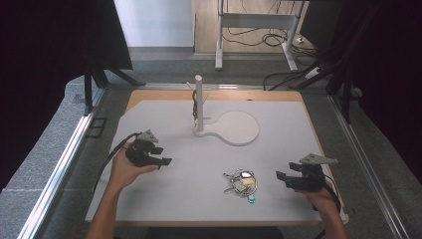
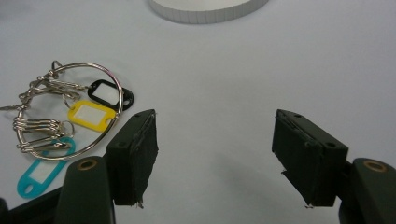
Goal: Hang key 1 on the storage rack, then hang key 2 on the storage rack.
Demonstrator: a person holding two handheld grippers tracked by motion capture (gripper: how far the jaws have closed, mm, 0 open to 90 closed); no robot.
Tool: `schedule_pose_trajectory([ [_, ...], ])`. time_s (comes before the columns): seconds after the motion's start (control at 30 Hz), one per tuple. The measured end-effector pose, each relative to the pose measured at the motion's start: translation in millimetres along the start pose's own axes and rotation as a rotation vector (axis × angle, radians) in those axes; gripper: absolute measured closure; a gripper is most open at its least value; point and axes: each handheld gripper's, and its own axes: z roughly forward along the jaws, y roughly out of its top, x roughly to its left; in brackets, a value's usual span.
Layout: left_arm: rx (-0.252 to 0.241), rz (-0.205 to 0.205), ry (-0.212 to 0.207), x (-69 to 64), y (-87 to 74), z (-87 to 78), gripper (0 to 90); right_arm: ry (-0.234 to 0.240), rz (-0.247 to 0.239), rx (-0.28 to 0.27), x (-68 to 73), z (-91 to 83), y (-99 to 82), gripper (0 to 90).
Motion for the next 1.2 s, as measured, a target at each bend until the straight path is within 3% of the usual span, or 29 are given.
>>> schedule_pose_trajectory([
  [0.1,0.004,-0.001,-0.006,-4.8,-9.3,3.2,43.5,-0.001,-0.007,-0.002,1.8,-0.7,1.2,31.1],
  [0.17,0.043,0.028,0.017,-7.5,-9.8,4.3,43.3,-0.001,-0.014,-0.002,2.6,0.2,2.5,31.1],
  [0.27,0.026,0.022,0.011,-8.6,-11.7,2.8,43.3,-0.007,-0.019,-0.005,3.0,2.3,5.9,31.0],
  [0.73,0.039,0.036,0.019,-14.6,-14.8,6.9,40.7,-0.044,-0.065,-0.007,13.9,0.9,13.7,30.5],
  [0.97,0.033,0.031,-0.012,-17.5,-15.9,5.4,40.1,-0.024,-0.120,0.053,25.7,3.1,20.5,32.3],
  [1.2,0.026,0.031,-0.019,-18.1,-17.1,1.7,39.8,-0.004,-0.171,0.151,37.0,12.3,35.9,36.1],
])
